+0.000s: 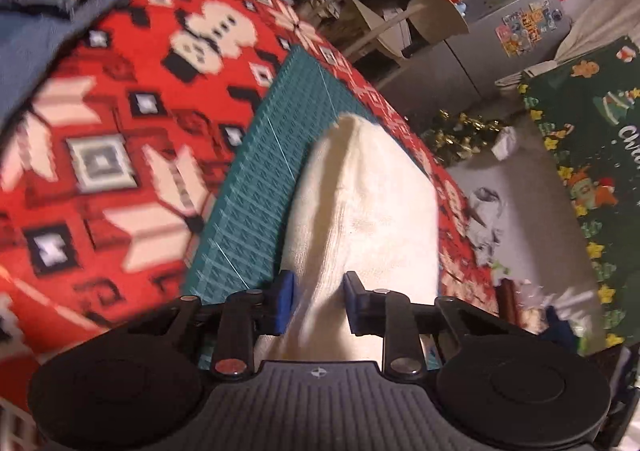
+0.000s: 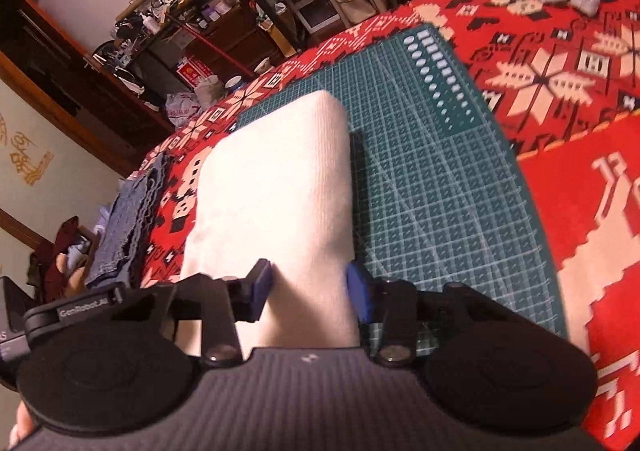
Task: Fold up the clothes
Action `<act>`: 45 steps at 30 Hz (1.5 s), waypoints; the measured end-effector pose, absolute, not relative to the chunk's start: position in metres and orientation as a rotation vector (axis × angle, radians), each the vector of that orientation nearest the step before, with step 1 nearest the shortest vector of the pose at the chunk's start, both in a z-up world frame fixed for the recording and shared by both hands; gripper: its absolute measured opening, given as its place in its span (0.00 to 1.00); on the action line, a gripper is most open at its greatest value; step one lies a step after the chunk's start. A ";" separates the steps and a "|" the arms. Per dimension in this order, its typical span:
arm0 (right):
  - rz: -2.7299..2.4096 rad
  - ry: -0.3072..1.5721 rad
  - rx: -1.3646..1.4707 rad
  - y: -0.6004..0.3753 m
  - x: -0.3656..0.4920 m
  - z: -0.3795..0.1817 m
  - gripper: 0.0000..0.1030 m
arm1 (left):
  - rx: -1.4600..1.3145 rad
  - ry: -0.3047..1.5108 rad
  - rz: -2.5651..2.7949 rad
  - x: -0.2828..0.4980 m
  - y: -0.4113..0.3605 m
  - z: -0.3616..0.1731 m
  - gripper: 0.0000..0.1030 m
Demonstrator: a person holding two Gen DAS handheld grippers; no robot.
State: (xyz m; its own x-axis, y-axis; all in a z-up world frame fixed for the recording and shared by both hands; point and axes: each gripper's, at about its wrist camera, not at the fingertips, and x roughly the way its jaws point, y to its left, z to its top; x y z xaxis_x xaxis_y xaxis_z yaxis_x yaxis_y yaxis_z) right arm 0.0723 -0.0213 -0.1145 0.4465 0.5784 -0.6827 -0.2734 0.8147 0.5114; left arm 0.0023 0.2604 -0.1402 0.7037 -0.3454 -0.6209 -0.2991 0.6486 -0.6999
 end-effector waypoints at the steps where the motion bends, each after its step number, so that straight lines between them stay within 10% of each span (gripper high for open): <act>1: 0.523 0.963 0.335 -0.023 0.073 -0.112 0.41 | -0.895 0.825 -0.047 0.002 0.256 -0.141 0.24; 21: 0.523 0.869 0.260 -0.030 0.103 -0.076 0.40 | -0.927 0.674 -0.039 0.044 0.279 -0.122 0.44; 25: 0.541 0.872 0.282 -0.027 0.128 -0.082 0.40 | -0.970 0.671 -0.073 0.061 0.283 -0.129 0.41; 28: 0.551 0.877 0.305 -0.025 0.144 -0.091 0.40 | -0.965 0.671 -0.089 0.068 0.280 -0.132 0.04; 45: 0.740 0.862 0.132 0.045 0.115 -0.115 0.10 | -0.802 0.696 0.002 0.067 0.277 -0.125 0.05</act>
State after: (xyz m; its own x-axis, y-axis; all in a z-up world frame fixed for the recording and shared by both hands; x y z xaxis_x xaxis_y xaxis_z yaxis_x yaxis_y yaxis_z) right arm 0.1151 0.0450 -0.1153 0.4223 0.6400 -0.6419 -0.5377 0.7470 0.3910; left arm 0.0668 0.2766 -0.1245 0.7799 -0.2520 -0.5730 -0.2553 0.7077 -0.6588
